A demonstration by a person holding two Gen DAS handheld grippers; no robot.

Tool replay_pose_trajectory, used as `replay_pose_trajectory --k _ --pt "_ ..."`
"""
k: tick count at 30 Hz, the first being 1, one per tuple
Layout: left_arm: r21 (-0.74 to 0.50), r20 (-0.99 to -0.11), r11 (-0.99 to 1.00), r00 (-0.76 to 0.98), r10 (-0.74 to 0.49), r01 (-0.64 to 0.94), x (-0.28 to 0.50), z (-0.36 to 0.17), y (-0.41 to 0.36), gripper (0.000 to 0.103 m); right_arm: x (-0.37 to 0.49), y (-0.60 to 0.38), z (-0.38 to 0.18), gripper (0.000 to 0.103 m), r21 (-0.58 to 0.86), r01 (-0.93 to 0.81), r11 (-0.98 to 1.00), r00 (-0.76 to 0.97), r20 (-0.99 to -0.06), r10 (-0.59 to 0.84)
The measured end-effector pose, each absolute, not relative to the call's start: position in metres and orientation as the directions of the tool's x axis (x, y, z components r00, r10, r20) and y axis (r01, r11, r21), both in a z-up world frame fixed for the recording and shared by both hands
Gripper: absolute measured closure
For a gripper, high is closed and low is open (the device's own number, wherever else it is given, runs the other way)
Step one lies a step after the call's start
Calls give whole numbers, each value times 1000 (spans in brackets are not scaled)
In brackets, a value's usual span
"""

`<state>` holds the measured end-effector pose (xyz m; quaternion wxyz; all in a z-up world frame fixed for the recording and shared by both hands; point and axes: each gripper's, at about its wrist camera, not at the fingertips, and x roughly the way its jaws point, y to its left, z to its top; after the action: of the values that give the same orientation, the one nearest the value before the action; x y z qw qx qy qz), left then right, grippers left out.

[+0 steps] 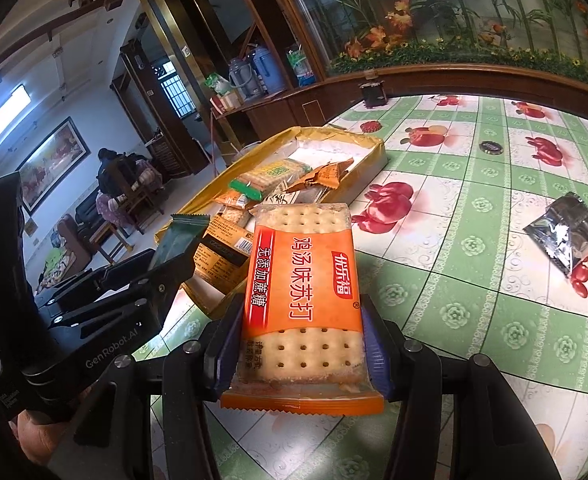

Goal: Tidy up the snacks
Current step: 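Hold the green pack and soda-cracker pack above the tray with both tools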

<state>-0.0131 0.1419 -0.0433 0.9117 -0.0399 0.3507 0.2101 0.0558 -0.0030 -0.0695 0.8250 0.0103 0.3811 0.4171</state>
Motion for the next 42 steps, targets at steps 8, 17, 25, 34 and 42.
replay_pose_trajectory --k 8,17,25,34,42 --pt "76 -659 903 659 363 -422 -14 -45 148 60 59 14 -73 49 343 -697 629 331 -624 707" --pt "78 -665 893 644 378 -443 -15 -46 158 60 54 36 -72 49 349 -725 593 298 -617 728" --pt "92 -654 891 648 391 -445 -17 -43 157 60 59 35 -68 49 344 -724 598 313 -610 728" --pt "95 -652 884 642 403 -458 -14 -40 168 60 75 36 -59 49 340 -719 606 331 -599 729" --pt "104 -643 881 644 414 -461 -7 -35 174 60 93 58 -42 49 325 -739 590 339 -578 743"
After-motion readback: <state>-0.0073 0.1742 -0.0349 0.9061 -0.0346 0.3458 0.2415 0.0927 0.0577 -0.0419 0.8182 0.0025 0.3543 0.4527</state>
